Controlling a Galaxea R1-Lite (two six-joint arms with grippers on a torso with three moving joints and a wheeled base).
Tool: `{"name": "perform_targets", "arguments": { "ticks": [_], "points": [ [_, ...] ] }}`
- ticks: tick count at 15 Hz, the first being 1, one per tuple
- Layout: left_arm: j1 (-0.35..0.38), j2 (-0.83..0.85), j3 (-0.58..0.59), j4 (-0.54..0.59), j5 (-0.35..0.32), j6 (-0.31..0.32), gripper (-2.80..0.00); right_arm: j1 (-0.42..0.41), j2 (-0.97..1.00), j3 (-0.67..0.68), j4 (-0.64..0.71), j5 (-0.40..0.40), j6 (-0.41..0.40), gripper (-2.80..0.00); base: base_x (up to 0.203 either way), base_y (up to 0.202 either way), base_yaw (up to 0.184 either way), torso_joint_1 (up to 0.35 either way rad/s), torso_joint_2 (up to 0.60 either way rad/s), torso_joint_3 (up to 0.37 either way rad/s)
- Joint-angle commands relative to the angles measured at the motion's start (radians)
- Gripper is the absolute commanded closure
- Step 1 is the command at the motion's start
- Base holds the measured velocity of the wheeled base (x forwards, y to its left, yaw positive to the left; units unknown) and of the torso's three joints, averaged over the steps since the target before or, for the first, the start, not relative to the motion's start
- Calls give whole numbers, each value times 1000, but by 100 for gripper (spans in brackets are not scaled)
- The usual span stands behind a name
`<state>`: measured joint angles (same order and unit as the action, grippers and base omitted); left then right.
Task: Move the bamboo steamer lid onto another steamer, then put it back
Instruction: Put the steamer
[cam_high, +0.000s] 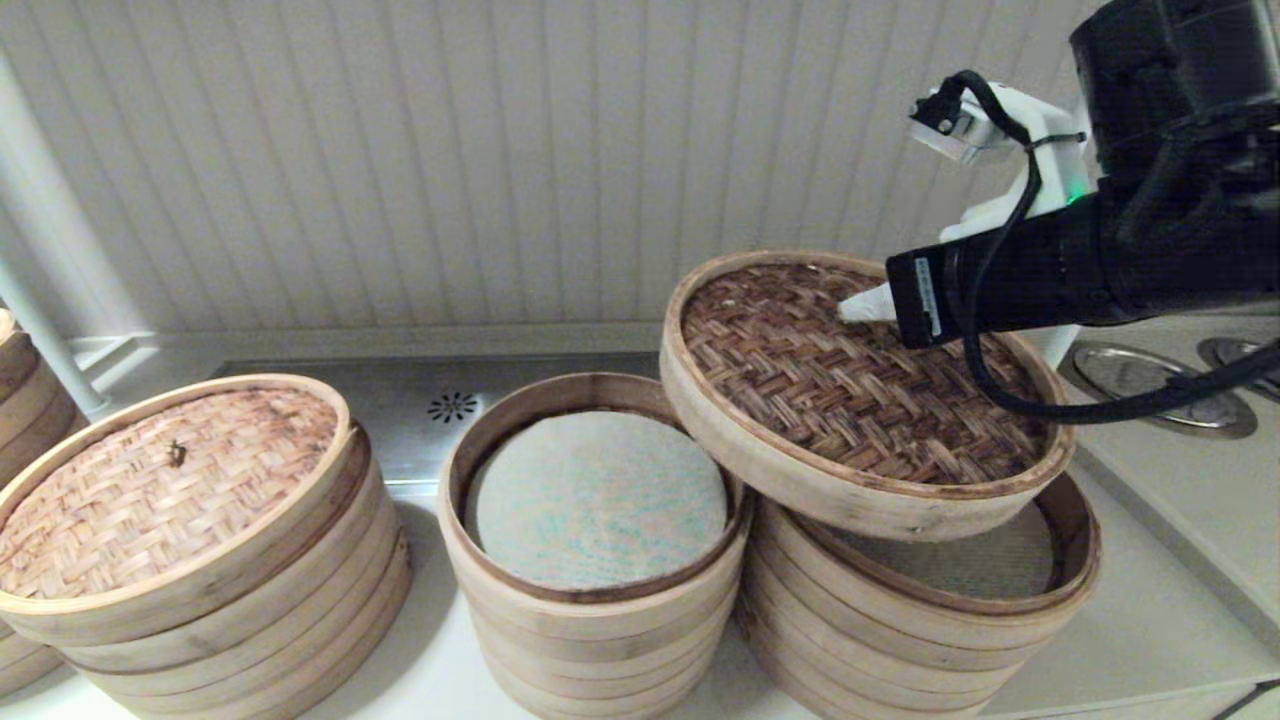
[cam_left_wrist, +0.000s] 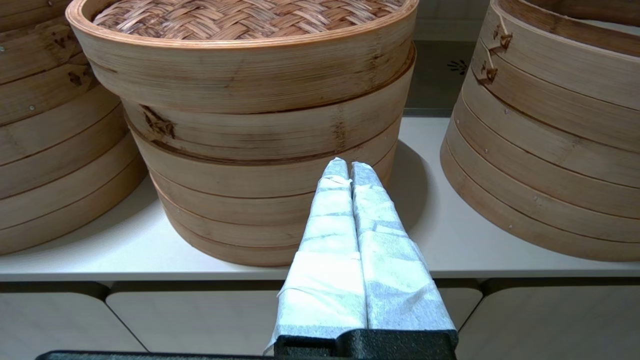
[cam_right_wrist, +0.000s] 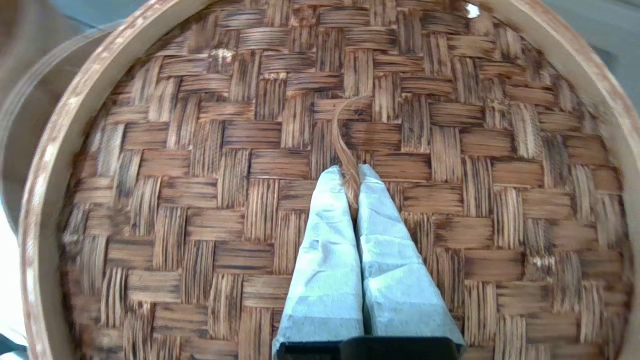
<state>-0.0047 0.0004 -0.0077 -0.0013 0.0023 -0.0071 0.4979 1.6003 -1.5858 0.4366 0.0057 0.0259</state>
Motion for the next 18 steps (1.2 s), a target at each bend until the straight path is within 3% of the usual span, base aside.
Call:
{"name": "perform_targets", "arguments": {
  "ticks": [1,11,18],
  "points": [
    [0,0,0,0,1,-1,0,53,54,-54,2,0,26,0,0,0,0,0,0,0],
    [0,0,0,0,1,-1,0,211,249,-226,1,-30,36,0,0,0,0,0,0,0],
    [0,0,0,0,1,-1,0,228,347,-293,-9,-27,28,0,0,0,0,0,0,0]
  ]
}}
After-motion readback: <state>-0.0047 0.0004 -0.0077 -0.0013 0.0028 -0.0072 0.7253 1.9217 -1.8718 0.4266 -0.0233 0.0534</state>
